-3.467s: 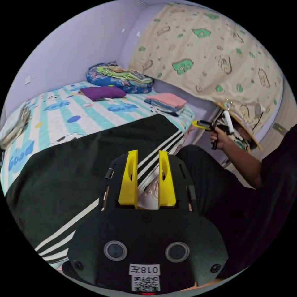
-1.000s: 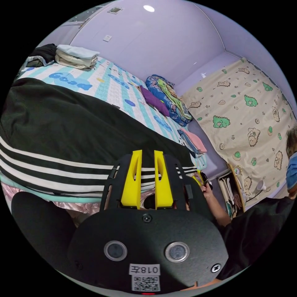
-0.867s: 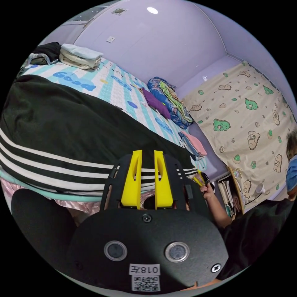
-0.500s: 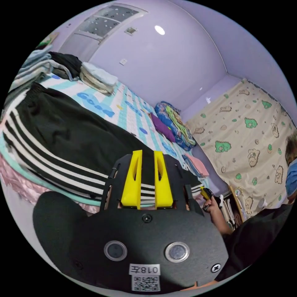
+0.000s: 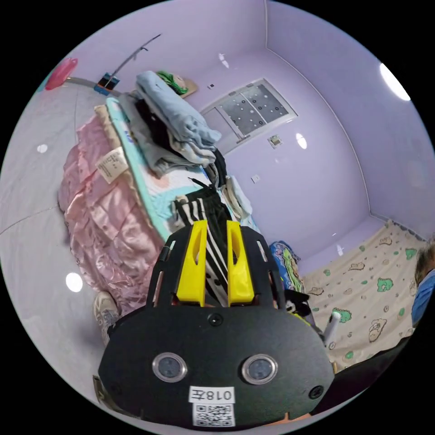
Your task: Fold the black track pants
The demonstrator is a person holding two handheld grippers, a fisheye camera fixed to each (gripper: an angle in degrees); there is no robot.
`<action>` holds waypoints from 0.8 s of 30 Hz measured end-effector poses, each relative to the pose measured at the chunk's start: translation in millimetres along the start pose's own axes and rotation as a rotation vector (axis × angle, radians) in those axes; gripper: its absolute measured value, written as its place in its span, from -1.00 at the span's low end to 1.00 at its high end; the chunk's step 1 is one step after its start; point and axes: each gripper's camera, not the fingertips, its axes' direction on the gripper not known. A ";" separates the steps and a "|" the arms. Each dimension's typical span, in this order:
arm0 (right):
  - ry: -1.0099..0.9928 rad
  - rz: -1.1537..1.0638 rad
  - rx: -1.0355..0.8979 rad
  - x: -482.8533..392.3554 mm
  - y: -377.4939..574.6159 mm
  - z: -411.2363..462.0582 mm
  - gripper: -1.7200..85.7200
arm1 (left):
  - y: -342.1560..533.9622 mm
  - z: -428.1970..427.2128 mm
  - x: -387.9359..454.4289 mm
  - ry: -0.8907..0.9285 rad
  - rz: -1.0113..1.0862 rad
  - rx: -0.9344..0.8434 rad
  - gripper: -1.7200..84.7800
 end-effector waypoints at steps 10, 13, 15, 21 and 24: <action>-0.207 -0.200 -0.215 -56.4 -34.1 58.1 -0.65 | -0.4 26.6 -18.9 0.074 -0.043 -0.048 -0.78; -0.311 -0.149 -0.130 -48.1 -30.6 37.9 -0.66 | 6.7 36.0 -2.4 0.101 -0.022 -0.072 -0.78; -0.301 -0.060 -0.083 -31.2 -23.4 27.7 -0.68 | 8.2 47.1 21.6 0.159 0.039 -0.115 -0.79; -0.102 0.301 -0.081 50.7 23.2 12.3 -0.72 | 49.7 153.1 215.8 0.371 0.511 -0.519 -0.78; -0.153 0.413 -0.085 74.6 51.3 9.4 -0.72 | 120.3 223.0 338.2 0.436 0.773 -0.716 -0.76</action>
